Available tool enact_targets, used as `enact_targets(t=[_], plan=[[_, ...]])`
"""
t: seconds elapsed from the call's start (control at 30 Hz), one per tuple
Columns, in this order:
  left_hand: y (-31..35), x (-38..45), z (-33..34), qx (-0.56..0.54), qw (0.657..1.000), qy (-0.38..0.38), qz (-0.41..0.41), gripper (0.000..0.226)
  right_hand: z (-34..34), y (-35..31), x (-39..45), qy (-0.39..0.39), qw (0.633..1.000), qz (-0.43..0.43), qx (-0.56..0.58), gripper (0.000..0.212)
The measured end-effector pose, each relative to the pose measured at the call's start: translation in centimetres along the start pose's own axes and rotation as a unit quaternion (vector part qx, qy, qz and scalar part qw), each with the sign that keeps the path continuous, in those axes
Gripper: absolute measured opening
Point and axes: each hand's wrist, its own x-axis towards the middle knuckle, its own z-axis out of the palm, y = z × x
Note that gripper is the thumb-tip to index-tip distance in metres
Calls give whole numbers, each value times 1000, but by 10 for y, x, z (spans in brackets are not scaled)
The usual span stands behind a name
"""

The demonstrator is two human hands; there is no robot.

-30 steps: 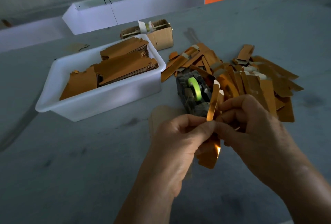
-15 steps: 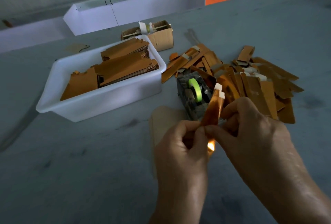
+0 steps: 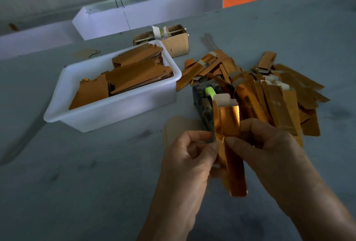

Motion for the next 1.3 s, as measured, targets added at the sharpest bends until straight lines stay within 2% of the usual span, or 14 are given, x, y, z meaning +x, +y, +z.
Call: enact_targets(t=[0.07, 0.1, 0.17, 0.23, 0.33, 0.43, 0.5, 0.63, 0.8, 0.93, 1.0, 1.13, 1.2, 1.3], plan=[[-4, 2, -7, 65, 998, 12, 16, 10, -2, -3, 2, 13, 1000, -7, -9, 4], [-8, 6, -13, 130, 989, 48, 43, 12, -7, -4, 6, 27, 999, -11, -17, 1], [-13, 14, -29, 309, 936, 145, 90, 7, -19, -5, 20, 95, 993, -41, -62, 10], [-15, 21, -43, 439, 875, 190, 74, 23, -35, -3, 41, 198, 964, -65, -167, 9], [-23, 35, -53, 491, 858, 154, -14, 50, -41, -2, 55, 285, 931, -17, -227, 44], [-27, 48, -50, 512, 848, 131, -41, 49, -23, -1, 42, 296, 929, -80, -208, 38], [-26, 55, -52, 493, 858, 132, -59, 38, -9, 5, 32, 263, 937, -114, -198, 29], [-25, 61, -60, 401, 905, 134, -47, 30, 1, 14, 23, 200, 962, -97, -156, 26], [-24, 52, -71, 291, 950, 112, -19, 29, -2, 9, 19, 216, 955, -118, -162, 23], [-8, 34, -71, 108, 992, 47, -46, 18, -3, 1, 8, 214, 965, -113, -103, 21], [-1, 23, -71, 42, 998, 6, -40, 26, 4, -6, -3, 183, 977, -98, -46, 24], [7, 8, -69, -53, 996, -60, -46, 31, 23, -13, -22, 79, 995, -7, 66, 48], [7, 3, -67, -68, 993, -84, -50, 24, 29, -10, -23, 27, 993, 36, 113, 48], [6, 1, -61, -20, 995, -90, -38, 26, 32, -4, -18, -29, 967, 98, 235, 30]])
